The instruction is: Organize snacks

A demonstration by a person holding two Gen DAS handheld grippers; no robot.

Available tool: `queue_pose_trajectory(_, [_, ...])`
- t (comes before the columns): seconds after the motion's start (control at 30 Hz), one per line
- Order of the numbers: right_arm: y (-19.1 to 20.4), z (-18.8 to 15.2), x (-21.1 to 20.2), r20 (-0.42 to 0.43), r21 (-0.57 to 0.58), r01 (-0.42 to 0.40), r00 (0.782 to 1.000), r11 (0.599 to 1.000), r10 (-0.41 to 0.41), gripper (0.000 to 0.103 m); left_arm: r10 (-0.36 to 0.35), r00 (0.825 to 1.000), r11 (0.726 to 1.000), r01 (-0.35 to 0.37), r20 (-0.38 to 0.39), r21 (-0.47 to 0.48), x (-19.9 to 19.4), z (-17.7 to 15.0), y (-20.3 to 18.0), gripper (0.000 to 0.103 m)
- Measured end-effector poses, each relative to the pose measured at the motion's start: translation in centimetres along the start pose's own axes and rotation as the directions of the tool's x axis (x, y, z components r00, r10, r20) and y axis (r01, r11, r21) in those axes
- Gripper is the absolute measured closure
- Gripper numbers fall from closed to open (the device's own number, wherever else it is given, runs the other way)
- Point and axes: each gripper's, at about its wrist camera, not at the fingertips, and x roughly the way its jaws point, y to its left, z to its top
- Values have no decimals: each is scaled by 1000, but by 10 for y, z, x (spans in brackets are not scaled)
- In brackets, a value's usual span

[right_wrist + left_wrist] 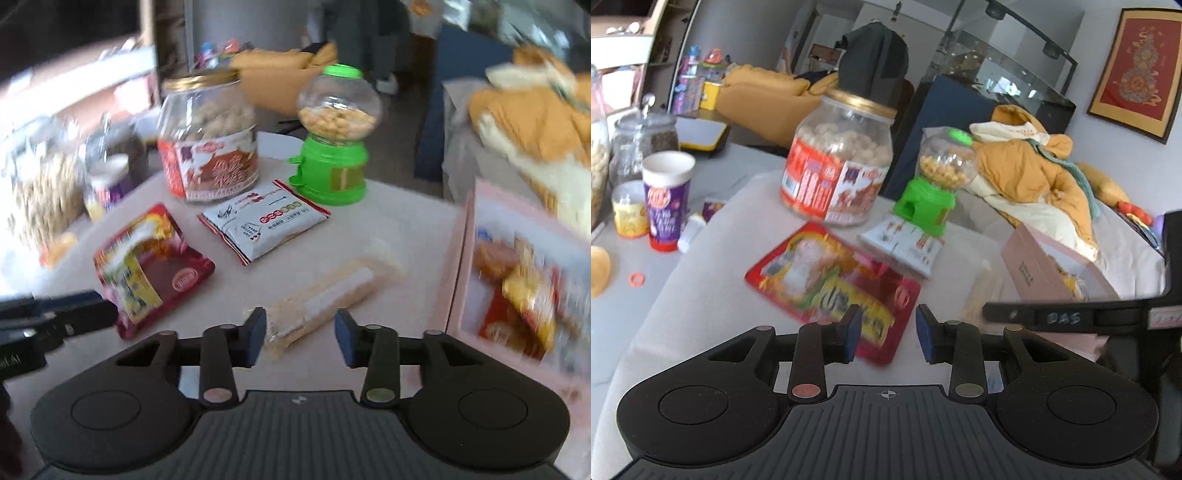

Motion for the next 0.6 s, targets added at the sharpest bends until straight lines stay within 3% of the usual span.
queue_pose_trajectory(0.1, [-7, 3, 14, -16, 140, -15, 1000, 990, 17, 52, -19, 1000, 999, 19, 16, 38, 12, 23, -10, 67])
queue_pose_trajectory(0.2, [-4, 9, 40, -27, 157, -2, 1000, 988, 7, 43, 21, 1000, 999, -20, -6, 42, 25, 34, -13, 67])
queue_pose_trajectory(0.27, [-4, 9, 47, 1, 158, 8, 1000, 987, -8, 44, 21, 1000, 998, -20, -21, 57, 25, 31, -14, 67])
queue_pose_trajectory(0.4, [-6, 3, 37, -11, 97, -18, 1000, 995, 19, 73, -12, 995, 994, 24, -103, 111, 19, 7, -21, 67])
queue_pose_trajectory(0.6, [-10, -37, -6, -40, -4, -104, 994, 995, 104, 76, -36, 983, 967, 80, -180, 242, 0, -31, -50, 67])
